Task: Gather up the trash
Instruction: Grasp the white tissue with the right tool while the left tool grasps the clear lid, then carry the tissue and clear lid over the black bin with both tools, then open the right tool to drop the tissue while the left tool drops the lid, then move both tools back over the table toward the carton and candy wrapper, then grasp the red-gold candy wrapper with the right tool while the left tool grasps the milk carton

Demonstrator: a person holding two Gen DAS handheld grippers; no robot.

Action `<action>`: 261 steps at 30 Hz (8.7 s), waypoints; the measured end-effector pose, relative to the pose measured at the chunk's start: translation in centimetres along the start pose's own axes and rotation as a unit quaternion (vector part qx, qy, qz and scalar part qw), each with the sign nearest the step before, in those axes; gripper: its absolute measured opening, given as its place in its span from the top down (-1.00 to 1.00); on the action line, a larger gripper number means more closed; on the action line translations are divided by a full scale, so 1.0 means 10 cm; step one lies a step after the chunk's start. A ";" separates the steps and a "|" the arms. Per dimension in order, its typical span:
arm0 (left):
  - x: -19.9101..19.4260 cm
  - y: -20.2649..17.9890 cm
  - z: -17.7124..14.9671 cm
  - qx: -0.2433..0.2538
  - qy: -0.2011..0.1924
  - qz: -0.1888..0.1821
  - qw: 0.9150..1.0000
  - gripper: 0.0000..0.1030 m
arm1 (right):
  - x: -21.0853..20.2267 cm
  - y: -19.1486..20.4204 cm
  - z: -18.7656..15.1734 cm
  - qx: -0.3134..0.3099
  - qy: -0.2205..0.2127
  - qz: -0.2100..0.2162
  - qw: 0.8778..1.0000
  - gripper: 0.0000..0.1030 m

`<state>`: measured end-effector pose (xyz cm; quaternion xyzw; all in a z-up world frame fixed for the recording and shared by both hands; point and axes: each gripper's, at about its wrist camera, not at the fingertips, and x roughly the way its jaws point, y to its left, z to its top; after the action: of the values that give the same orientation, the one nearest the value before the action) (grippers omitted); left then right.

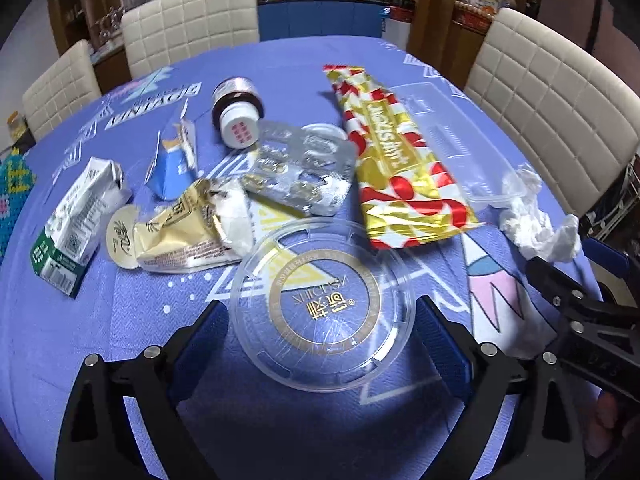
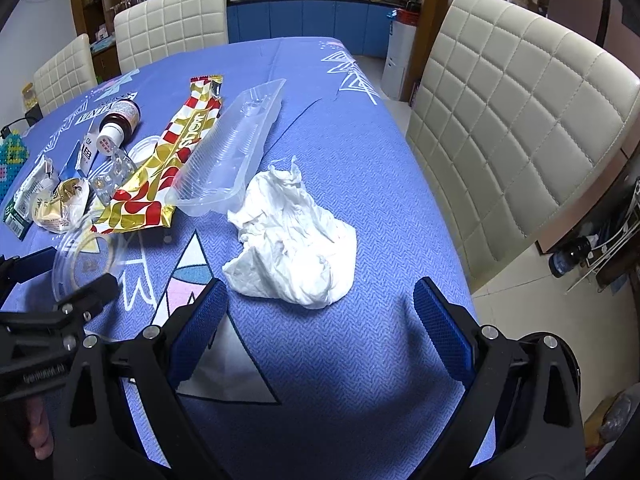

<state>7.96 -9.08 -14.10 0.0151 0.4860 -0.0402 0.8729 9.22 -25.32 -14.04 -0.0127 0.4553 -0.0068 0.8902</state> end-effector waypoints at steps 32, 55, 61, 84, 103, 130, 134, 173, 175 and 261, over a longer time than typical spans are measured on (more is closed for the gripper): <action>-0.18 -0.01 -0.01 0.039 -0.033 -0.003 0.999 -0.66 | -0.21 0.15 -0.01 -0.033 -0.012 0.007 0.999 0.51; -0.79 -0.13 0.10 0.080 -0.103 -0.020 0.991 -0.66 | -0.91 0.31 0.05 -0.063 -0.042 -0.025 0.997 0.52; -0.83 -0.16 0.06 0.089 -0.108 -0.022 0.990 -0.66 | -0.93 0.31 0.00 -0.052 -0.042 -0.022 0.998 0.52; -0.81 -1.10 0.10 0.169 -0.111 -0.062 0.977 -0.66 | -0.98 -0.49 -0.24 0.021 -0.037 -0.051 0.998 0.52; -0.74 -2.12 -0.04 0.234 -0.124 -0.088 0.960 -0.66 | -0.89 -1.49 -0.67 0.100 -0.041 -0.096 0.989 0.52; -0.81 -3.11 -0.36 0.302 -0.125 -0.092 0.941 -0.66 | -1.10 -2.49 -1.39 0.209 -0.080 -0.169 0.960 -0.65; -0.83 -3.20 -0.40 0.308 -0.123 -0.098 0.938 -0.66 | -1.13 -2.62 -1.47 0.227 -0.077 -0.180 0.954 -0.69; -0.88 -3.34 -0.42 0.294 -0.095 -0.157 0.938 -0.80 | -1.18 -2.83 -1.64 0.247 -0.074 -0.195 0.946 -0.70; -0.89 -3.31 -0.42 0.294 -0.101 -0.152 0.938 -0.80 | -1.17 -2.78 -1.58 0.236 -0.073 -0.192 0.950 -0.70; -0.38 1.38 0.31 -0.006 -0.080 0.150 0.985 -0.80 | -0.03 1.05 0.65 -0.059 -0.010 0.014 0.998 -0.63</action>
<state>9.78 4.64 -9.38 0.0793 0.4075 0.0932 0.9050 14.30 -14.71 -10.27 -0.0585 0.4460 0.0328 0.8925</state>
